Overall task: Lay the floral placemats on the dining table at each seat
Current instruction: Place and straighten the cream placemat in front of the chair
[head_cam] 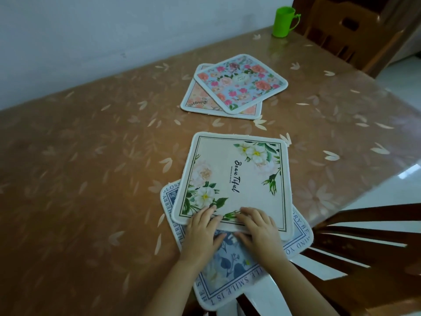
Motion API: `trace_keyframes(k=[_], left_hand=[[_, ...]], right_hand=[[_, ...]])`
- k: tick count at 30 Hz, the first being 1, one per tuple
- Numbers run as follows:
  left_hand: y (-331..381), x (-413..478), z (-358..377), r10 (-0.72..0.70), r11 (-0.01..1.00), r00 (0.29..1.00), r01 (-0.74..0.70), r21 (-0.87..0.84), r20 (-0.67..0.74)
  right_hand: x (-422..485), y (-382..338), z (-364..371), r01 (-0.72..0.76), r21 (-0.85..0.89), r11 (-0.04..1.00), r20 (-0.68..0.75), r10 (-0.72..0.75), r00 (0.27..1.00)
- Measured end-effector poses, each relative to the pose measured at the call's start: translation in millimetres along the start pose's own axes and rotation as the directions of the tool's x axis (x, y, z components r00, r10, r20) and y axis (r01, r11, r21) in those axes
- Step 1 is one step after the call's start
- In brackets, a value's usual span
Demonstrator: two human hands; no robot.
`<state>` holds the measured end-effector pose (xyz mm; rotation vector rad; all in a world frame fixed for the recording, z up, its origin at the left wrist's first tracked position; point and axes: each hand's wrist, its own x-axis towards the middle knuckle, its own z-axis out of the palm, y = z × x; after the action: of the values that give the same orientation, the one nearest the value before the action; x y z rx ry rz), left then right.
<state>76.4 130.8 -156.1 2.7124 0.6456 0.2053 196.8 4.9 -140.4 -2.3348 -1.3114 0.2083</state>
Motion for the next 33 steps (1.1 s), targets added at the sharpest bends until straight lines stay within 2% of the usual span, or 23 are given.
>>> trace_keyframes(k=[4,8,14,22,33], left_hand=[[-0.8,5.7,1.8,0.018,0.995,0.995,-0.027,-0.095,-0.1],[0.0,6.2,0.9,0.053,0.98,0.987,-0.08,-0.183,-0.149],[11.6,13.0,-11.0,0.062,0.976,0.977,-0.101,-0.191,-0.203],[18.0,12.1,-31.7,-0.025,0.975,0.973,-0.026,-0.219,-0.23],[32.0,-26.5,-77.9,-0.13,0.976,0.943,0.068,-0.207,-0.306]], right_hand=[[1.5,2.6,0.7,0.006,0.047,0.999,-0.048,-0.004,0.999],[8.3,2.6,-1.7,-0.042,0.197,0.979,-0.15,0.072,0.986],[8.8,-4.1,-7.0,-0.053,0.136,0.989,-0.055,0.061,0.997],[11.2,-15.0,-26.5,0.049,0.109,0.993,-0.138,-0.034,0.99],[9.3,-44.1,-63.7,0.248,0.172,0.953,-0.096,-0.234,0.967]])
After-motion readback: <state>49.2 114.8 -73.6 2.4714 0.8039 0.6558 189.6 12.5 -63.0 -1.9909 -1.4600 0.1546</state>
